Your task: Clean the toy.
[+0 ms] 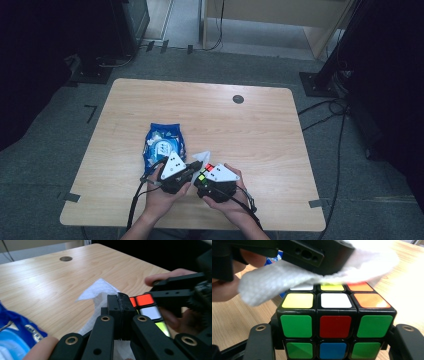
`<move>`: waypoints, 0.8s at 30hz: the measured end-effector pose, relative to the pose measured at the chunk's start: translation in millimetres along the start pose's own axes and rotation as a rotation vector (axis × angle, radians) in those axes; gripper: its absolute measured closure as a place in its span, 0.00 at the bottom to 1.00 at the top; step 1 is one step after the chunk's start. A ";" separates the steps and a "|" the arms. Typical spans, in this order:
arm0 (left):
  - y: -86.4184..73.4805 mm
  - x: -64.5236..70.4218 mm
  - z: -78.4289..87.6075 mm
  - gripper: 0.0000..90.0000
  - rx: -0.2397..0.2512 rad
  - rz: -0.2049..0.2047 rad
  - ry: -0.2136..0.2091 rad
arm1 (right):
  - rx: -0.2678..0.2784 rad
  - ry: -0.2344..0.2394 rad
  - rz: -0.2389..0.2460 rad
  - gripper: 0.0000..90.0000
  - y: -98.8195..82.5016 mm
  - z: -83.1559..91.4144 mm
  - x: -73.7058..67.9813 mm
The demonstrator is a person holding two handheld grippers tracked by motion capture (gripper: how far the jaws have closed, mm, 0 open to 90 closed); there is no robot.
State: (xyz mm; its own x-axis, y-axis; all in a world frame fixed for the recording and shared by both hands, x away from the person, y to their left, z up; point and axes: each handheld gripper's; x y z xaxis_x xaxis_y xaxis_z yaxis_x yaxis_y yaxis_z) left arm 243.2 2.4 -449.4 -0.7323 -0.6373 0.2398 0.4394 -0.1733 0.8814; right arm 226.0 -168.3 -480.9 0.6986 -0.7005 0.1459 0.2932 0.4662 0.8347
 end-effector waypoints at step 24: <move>2.4 -3.5 -5.4 1.00 -0.022 0.003 0.057 | 0.006 -0.006 0.007 0.38 0.0 1.9 -0.7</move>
State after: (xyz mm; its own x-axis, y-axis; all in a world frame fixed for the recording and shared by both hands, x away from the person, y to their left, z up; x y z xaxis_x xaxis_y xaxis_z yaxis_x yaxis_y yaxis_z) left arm 249.6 0.2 -450.2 -0.7005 -0.6795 0.2181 0.4532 -0.1875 0.8715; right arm 224.3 -168.8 -479.9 0.6967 -0.7005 0.1550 0.2844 0.4680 0.8367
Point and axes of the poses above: each handheld gripper's, and its own axes: z roughly backward along the jaws, y roughly out of its top, x roughly to its right, and after that the axes turned 10 degrees about z, right-handed
